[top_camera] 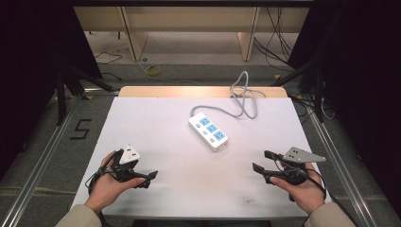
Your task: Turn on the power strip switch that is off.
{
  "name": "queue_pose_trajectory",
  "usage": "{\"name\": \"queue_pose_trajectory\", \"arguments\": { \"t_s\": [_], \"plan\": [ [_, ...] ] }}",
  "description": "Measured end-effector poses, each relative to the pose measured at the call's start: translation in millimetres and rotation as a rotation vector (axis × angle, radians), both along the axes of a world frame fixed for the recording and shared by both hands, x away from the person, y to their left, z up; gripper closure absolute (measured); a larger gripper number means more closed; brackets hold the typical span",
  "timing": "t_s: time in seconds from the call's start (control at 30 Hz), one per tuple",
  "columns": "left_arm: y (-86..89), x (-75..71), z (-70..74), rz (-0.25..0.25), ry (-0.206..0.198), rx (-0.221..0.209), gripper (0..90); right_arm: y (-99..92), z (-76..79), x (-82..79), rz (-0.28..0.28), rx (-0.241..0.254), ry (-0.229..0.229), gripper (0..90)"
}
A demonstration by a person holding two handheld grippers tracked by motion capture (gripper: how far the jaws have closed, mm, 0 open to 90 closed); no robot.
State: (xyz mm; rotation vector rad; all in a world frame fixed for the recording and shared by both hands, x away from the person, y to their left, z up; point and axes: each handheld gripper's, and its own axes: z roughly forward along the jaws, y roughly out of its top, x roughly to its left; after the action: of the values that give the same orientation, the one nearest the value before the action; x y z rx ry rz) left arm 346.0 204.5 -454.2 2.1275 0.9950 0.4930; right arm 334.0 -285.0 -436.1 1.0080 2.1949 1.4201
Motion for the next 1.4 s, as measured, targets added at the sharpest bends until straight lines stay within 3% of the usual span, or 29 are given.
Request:
{"name": "queue_pose_trajectory", "arguments": {
  "t_s": [0.17,0.4,0.5,1.4],
  "plan": [
    [-2.3,1.7,-2.5,-0.012,0.005,0.001,1.5,2.7,0.2,2.4,0.014,-0.022,0.000,43.0],
    [-1.1,2.3,-1.6,-0.005,-0.001,-0.002,2.0,3.8,6.0,-0.6,-0.030,-0.076,-0.027,80.3],
    [-0.6,2.8,-1.7,-0.005,-0.003,0.000,2.2,2.1,8.9,-2.8,-0.041,-0.078,-0.028,90.0],
    [-1.9,5.6,-2.9,-0.001,-0.002,0.015,3.9,15.2,17.2,11.0,-0.027,-0.133,0.018,90.0]
  ]
}}
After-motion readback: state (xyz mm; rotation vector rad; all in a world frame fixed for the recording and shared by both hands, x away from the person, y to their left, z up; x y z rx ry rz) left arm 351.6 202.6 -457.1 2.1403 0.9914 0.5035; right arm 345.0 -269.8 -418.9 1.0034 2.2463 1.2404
